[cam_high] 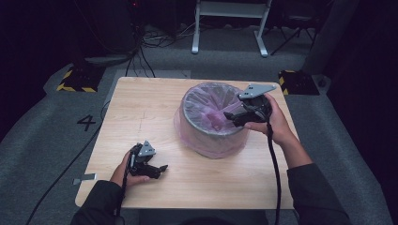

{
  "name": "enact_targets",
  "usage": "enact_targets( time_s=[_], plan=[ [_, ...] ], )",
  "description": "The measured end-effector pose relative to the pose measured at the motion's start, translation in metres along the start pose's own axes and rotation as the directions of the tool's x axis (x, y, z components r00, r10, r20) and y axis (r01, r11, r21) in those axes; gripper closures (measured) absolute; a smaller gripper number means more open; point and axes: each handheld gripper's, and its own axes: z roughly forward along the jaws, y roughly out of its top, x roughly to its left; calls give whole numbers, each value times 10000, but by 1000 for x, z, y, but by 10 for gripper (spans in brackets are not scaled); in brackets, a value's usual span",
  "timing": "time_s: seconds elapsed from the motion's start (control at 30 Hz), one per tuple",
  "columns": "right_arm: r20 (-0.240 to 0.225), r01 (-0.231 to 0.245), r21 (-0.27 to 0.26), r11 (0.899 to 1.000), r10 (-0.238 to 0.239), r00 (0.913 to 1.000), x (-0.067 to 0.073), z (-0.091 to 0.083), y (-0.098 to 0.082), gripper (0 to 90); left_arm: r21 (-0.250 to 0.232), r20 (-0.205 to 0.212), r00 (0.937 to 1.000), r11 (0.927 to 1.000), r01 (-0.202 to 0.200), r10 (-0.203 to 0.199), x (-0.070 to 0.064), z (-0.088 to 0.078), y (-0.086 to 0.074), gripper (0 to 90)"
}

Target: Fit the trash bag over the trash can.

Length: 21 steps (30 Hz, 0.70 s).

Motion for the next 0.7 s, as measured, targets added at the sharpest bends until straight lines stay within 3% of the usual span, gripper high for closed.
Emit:
enact_targets(
  time_s=[0.23,0.7],
  plan=[
    [211,16,-238,9997,-11,9998,1,-20,-8,185,0,0,10000,10000,3,-3,0,0,0,125],
    [362,77,-224,9997,-69,9993,4,-44,-29,178,1,1,10000,10000,-1,1,0,0,0,125]
  ],
)
